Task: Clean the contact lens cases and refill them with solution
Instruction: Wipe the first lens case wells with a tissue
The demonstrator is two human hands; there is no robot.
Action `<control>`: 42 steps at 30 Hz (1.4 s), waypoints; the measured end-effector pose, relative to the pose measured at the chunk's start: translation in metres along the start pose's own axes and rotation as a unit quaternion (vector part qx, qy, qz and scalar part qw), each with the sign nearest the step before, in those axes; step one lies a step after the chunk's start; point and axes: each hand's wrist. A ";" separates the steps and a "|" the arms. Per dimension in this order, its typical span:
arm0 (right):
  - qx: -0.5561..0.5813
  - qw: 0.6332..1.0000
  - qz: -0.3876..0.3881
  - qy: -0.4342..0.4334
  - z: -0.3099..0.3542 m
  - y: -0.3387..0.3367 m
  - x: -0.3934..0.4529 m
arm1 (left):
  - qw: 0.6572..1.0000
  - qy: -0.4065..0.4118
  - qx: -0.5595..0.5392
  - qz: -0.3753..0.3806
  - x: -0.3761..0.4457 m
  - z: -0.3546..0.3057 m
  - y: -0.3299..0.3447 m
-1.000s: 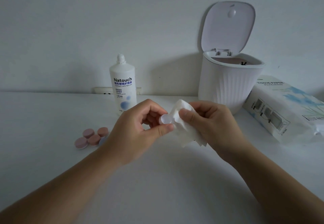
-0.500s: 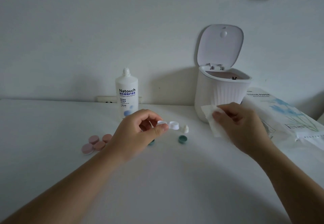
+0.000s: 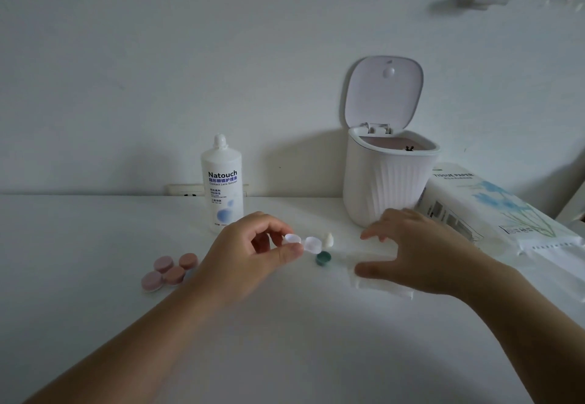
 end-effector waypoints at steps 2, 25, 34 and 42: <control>0.075 0.997 0.010 -0.030 0.010 -0.008 0.007 | 1.000 -0.007 0.002 0.001 0.000 0.000 0.000; 0.108 0.965 0.234 -0.042 -0.002 -0.015 -0.008 | 1.000 -0.012 0.020 0.012 0.001 0.001 -0.001; 0.356 0.929 0.041 -0.096 0.032 -0.004 0.029 | 0.998 -0.040 -0.042 0.015 0.002 0.000 0.003; 0.516 0.851 -0.039 -0.085 0.043 0.025 0.032 | 0.996 -0.038 -0.082 0.012 0.002 -0.002 0.005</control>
Point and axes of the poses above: each hand's wrist, its own x-axis towards the middle knuckle, its own y-axis out of the palm, z = x × y, and after that the axes turned 3 degrees about -y, right-handed
